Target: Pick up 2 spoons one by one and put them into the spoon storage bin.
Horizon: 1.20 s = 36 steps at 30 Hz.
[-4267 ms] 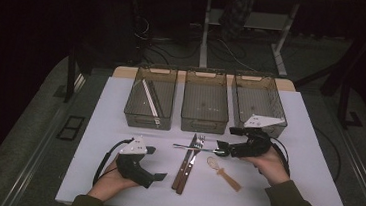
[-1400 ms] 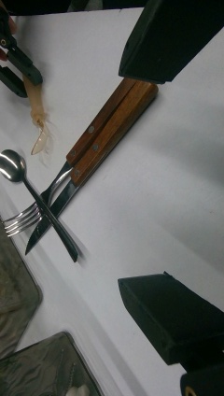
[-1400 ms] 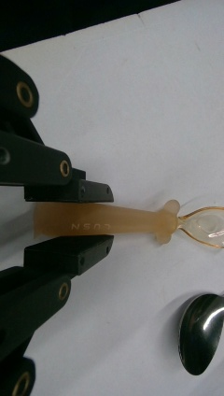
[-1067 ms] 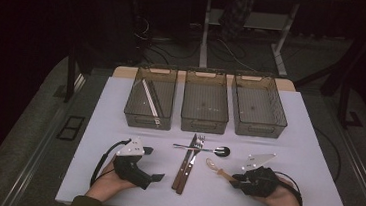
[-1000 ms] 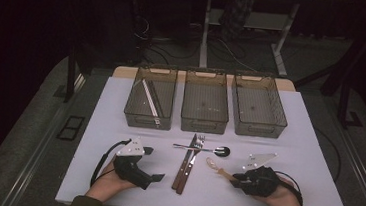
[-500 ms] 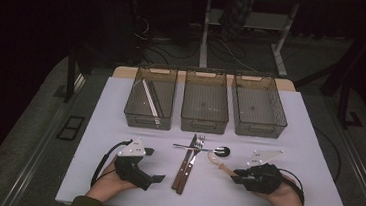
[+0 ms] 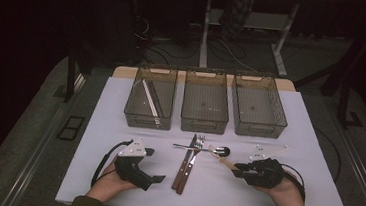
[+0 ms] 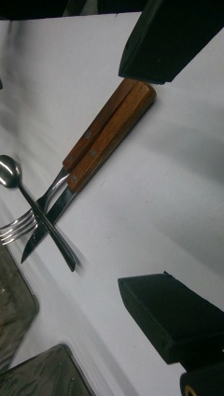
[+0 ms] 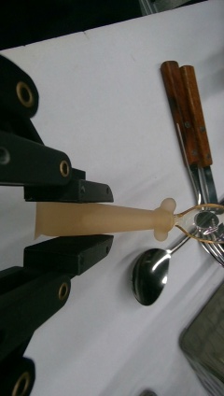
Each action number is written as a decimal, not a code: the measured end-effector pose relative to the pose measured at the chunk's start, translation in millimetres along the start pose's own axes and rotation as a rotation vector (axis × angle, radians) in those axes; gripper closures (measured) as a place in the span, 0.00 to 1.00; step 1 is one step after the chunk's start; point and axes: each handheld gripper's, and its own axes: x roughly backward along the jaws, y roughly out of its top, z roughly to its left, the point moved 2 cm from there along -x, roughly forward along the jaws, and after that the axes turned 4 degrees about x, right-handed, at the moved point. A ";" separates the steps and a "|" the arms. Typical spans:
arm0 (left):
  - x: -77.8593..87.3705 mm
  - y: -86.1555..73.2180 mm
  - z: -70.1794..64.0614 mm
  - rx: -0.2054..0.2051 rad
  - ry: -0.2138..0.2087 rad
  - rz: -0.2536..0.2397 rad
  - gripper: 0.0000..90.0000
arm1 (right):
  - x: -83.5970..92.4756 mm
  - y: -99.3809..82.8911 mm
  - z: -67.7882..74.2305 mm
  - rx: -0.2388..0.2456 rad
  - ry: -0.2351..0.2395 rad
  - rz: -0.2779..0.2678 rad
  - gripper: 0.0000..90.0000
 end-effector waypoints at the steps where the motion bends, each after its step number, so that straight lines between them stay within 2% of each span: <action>1: -0.1 0.0 -0.1 0.000 0.000 0.001 0.00 | 0.6 1.0 -0.8 -0.002 0.000 -0.005 0.82; 23: -2.0 -0.7 -0.3 0.003 -0.003 0.008 0.00 | 9.9 22.9 -21.8 -0.023 -0.045 -0.085 0.82; 36: -1.6 -0.7 0.3 0.004 -0.005 0.006 0.00 | 5.0 49.1 -36.9 -0.041 -0.080 -0.140 0.82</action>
